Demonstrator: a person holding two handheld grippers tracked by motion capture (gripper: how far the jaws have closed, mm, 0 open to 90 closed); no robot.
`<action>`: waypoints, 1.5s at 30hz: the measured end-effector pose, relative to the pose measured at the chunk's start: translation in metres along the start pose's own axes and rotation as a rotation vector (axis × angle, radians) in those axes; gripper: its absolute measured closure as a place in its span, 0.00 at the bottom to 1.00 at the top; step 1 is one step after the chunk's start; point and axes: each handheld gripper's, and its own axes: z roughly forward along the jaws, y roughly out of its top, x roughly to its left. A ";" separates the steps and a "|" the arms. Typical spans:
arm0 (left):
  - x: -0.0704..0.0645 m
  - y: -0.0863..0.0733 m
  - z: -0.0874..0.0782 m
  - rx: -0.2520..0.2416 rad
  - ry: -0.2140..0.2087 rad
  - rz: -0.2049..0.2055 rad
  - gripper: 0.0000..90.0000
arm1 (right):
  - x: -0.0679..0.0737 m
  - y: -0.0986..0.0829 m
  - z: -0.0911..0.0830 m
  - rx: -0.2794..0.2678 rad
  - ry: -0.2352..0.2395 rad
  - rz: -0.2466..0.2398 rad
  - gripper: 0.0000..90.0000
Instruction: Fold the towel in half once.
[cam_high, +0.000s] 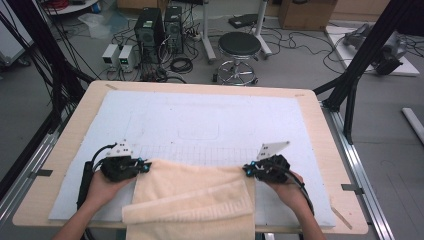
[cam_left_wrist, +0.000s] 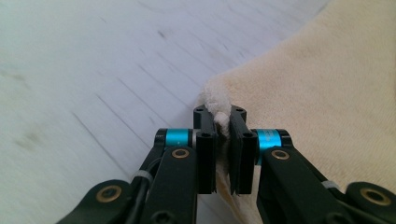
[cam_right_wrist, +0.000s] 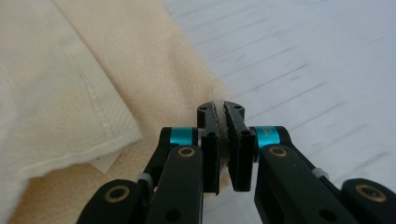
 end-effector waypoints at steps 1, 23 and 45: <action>0.004 0.009 0.004 -0.016 0.031 -0.006 0.92 | -0.007 0.006 -0.002 -0.011 -0.023 0.001 0.95; 0.055 0.074 0.026 -0.031 0.081 -0.065 0.68 | -0.094 0.068 0.005 -0.026 -0.089 0.100 0.64; 0.019 0.012 0.039 0.085 -0.127 0.031 0.88 | -0.064 0.035 0.054 0.070 -0.023 0.084 0.91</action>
